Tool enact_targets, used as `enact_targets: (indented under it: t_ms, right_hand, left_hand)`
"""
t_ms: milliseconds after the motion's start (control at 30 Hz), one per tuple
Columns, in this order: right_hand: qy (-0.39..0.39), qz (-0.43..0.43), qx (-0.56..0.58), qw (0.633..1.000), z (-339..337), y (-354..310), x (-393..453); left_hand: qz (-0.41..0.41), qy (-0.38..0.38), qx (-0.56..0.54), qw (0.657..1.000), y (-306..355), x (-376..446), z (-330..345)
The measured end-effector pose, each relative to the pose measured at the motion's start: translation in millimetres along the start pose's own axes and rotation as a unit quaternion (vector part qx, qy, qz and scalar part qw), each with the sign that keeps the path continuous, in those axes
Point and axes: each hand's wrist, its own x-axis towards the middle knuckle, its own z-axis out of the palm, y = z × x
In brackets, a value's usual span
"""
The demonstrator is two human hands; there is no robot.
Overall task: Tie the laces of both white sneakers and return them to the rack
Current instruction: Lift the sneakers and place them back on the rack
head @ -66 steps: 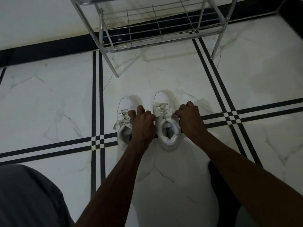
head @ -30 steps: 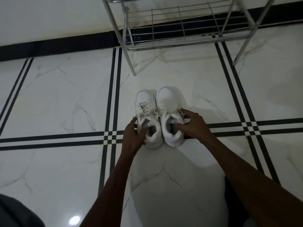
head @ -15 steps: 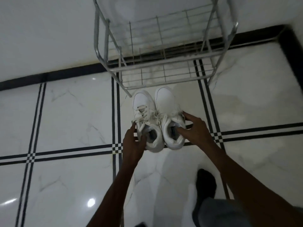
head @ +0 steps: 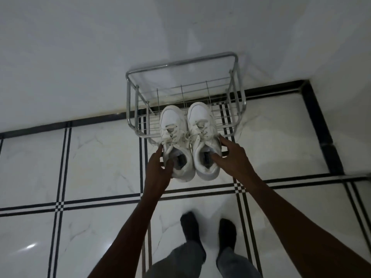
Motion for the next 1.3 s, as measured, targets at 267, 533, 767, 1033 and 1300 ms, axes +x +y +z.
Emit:
enact_targets:
  t_ms: [267,533,767,1033,1300]
  right_hand:
    - [0.001,-0.011,-0.037,0.999,-7.0,-17.8,92.3]
    - [-0.009,-0.002,-0.063,0.998,18.6,-6.6,210.5]
    - [-0.018,0.050,-0.057,0.997,32.0,14.3,248.7]
    - [-0.036,0.061,-0.066,0.995,32.8,16.0,249.0]
    - [0.005,0.016,-0.243,0.970,-3.1,-54.9,219.0]
  left_hand:
    - [-0.020,-0.014,0.002,1.000,17.3,90.8,6.9]
    - [-0.021,-0.043,0.028,0.998,8.5,217.5,12.8]
    - [-0.025,-0.074,0.040,0.996,-9.3,254.0,25.0]
    - [-0.023,-0.074,0.057,0.995,-9.5,254.5,25.0]
    - [0.025,-0.043,0.136,0.990,61.7,222.5,-12.7]
